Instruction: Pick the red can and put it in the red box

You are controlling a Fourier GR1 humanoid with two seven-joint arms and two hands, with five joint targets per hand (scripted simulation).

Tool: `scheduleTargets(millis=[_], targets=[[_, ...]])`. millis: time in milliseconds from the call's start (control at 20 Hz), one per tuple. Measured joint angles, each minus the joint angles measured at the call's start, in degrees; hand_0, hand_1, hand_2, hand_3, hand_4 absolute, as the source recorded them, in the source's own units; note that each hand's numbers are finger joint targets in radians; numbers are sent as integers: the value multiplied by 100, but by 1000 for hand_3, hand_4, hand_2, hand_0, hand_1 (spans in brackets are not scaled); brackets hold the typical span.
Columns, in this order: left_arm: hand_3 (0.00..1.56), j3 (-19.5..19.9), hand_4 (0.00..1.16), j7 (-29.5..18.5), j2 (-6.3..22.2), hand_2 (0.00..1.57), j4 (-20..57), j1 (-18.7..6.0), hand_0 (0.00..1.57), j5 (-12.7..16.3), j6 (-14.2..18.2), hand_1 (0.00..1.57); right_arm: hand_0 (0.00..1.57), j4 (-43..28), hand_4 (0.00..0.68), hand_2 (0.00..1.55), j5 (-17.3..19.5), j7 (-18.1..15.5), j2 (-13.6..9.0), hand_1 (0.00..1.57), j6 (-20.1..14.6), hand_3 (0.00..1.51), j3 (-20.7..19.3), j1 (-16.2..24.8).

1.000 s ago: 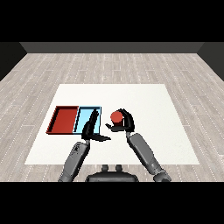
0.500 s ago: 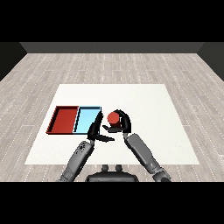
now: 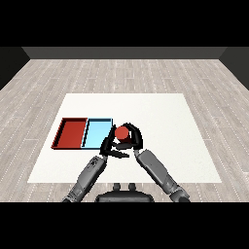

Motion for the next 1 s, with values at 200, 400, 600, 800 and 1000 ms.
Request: scheduleTargets(millis=[200,400,600,800,1000], targets=[[0,-65,0,-120,-17,0,183,-102,0,207,-48,0,1486,100,622,1438,-185,-163,0,1486,107,1373,-18,9],[0,-76,0,-59,-25,0,261,-307,0,258,-4,0,1497,263,618,1450,-439,-271,0,1497,-5,1378,132,-214],[0,-322,0,-89,-28,0,186,-380,0,425,211,0,1482,285,620,1455,-555,-260,0,1482,-196,1375,349,-313],[0,-376,217,-101,6,0,173,-422,0,426,314,0,1487,544,646,1457,-768,-441,-11,1487,-223,1372,484,-442],[0,-331,605,-47,-5,631,284,-460,608,289,551,608,1474,545,629,1450,-855,-446,-12,1474,-359,1367,664,-537]])
